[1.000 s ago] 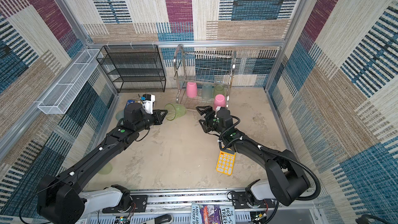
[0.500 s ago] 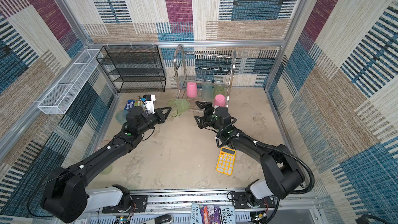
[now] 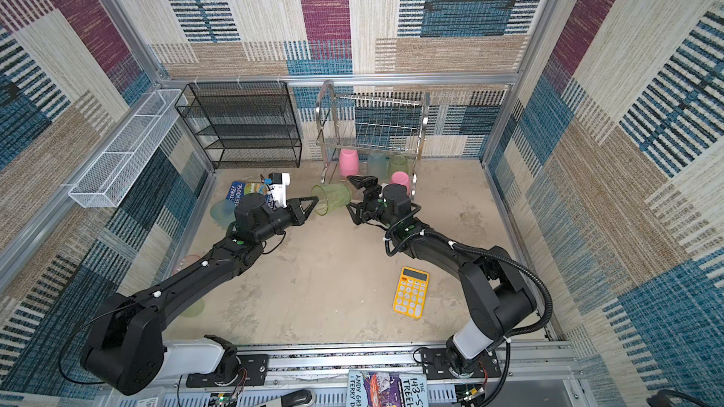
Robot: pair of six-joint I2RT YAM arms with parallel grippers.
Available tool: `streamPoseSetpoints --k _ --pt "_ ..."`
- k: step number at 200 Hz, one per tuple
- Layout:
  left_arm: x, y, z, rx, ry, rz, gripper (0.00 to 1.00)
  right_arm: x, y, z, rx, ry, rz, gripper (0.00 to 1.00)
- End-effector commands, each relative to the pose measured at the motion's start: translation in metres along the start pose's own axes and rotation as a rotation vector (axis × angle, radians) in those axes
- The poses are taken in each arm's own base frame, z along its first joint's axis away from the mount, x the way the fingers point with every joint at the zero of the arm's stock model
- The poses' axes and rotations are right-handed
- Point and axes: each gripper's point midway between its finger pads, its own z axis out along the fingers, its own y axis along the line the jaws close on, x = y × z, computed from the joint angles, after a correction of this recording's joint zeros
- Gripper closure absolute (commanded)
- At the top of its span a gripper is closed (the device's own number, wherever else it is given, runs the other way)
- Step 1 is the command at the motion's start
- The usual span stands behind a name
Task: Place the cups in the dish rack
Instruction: 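Close the right gripper on the green cup's base beside the left gripper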
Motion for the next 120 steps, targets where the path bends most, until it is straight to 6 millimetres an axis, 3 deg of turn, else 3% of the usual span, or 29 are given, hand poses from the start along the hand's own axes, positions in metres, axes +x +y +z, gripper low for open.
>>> streamPoseSetpoints --k 1,120 --pt "-0.011 -0.01 0.0 0.039 -0.032 0.022 1.0 0.007 0.009 0.005 -0.022 0.038 -0.002 0.07" --pt "-0.006 -0.003 0.008 0.018 -0.006 0.027 1.0 0.02 0.011 0.008 -0.009 0.036 -0.041 0.1"
